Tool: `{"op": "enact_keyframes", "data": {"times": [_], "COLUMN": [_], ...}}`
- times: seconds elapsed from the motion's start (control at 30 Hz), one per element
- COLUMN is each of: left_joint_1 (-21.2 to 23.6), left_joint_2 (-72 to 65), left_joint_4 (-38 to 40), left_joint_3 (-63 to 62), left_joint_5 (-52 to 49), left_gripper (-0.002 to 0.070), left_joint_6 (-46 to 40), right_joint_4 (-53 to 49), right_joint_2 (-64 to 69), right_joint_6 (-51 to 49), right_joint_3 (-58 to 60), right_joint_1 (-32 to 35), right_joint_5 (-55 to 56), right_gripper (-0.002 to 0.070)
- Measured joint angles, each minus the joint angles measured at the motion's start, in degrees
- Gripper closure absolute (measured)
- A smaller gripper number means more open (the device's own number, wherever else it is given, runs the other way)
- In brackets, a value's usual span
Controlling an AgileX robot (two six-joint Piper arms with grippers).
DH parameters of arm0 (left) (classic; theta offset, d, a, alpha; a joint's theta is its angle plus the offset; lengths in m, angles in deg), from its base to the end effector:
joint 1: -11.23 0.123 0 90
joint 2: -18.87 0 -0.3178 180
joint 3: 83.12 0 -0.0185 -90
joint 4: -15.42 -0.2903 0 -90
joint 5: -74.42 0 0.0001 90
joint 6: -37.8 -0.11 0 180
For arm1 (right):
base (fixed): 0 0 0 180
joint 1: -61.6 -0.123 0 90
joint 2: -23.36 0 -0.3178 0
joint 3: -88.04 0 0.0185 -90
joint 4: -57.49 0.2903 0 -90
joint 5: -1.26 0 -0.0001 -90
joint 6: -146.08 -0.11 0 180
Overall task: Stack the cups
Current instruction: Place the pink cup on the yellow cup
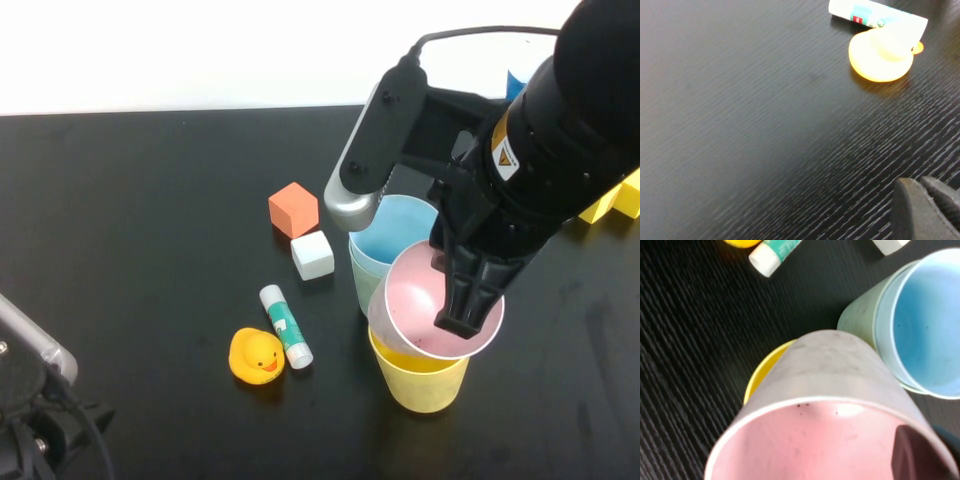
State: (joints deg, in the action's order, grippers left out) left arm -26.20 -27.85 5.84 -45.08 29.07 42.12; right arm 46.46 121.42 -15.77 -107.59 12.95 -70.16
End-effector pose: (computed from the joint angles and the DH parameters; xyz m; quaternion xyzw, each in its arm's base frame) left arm 0.1298 -0.0829 0.3294 0.2844 0.8581 -0.0763 0.4207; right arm 0.2647 0.2706 0.3974 -0.5414 0.8044 -0.0331 0.2424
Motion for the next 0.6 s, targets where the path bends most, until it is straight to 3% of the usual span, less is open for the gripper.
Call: {"op": "enact_keyframes", "data": {"times": [0.6], "left_joint_1": [0.0], "left_joint_2": [0.0], "left_joint_4": [-0.4], "left_joint_3": [0.0], "left_joint_5": [0.0], "left_gripper": [0.0676], "left_joint_6": [1.3], "right_joint_4": [0.3], "right_joint_2": [0.0], "right_joint_6": [0.0], "right_joint_3": [0.0], "right_joint_1": [0.0], "right_joint_5": [0.0], "right_gripper": [0.066]}}
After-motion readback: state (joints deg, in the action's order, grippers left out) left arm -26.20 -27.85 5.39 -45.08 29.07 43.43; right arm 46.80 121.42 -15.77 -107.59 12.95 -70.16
